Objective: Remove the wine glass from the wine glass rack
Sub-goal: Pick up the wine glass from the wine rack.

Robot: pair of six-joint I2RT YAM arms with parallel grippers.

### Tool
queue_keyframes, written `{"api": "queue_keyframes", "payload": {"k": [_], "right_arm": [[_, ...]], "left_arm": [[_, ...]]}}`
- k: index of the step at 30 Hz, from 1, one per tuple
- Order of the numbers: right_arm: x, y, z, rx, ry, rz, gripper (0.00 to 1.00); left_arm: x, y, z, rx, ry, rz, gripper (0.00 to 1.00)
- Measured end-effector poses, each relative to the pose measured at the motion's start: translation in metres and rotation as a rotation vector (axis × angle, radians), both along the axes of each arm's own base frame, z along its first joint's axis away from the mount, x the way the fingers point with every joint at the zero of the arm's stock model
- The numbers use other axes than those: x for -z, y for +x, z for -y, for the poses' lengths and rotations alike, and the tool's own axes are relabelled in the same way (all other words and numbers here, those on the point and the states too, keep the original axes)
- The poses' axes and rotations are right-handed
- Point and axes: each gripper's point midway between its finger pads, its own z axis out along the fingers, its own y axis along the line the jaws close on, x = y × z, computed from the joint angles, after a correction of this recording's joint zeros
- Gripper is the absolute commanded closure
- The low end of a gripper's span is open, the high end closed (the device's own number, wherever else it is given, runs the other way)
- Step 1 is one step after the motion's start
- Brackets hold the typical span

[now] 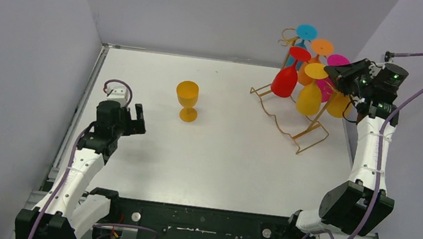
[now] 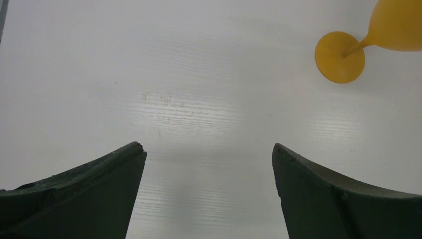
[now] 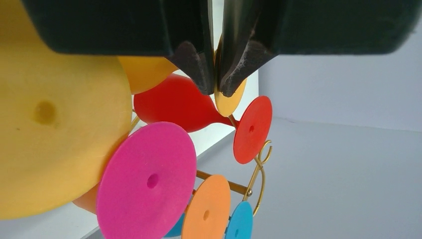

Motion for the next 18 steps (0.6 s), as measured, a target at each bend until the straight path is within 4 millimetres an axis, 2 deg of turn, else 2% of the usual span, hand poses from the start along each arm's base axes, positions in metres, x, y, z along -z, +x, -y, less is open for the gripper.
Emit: {"api": "queue_keyframes", "payload": {"k": [4,10,18], "right_arm": [[-0.005,-0.003,0.003,0.003,0.065,0.032,1.00],[-0.012,-0.005,-0.002,-0.032,0.192,0.082,1.00],[-0.018,-0.007,-0.008,-0.062,0.228,0.094,1.00]], "left_arm": [[0.001,0.000,0.001,0.005,0.000,-0.002,0.03],[0.002,0.000,0.003,0.012,-0.001,-0.008,0.03],[0.008,0.000,0.008,0.031,-0.004,-0.027,0.03]]}}
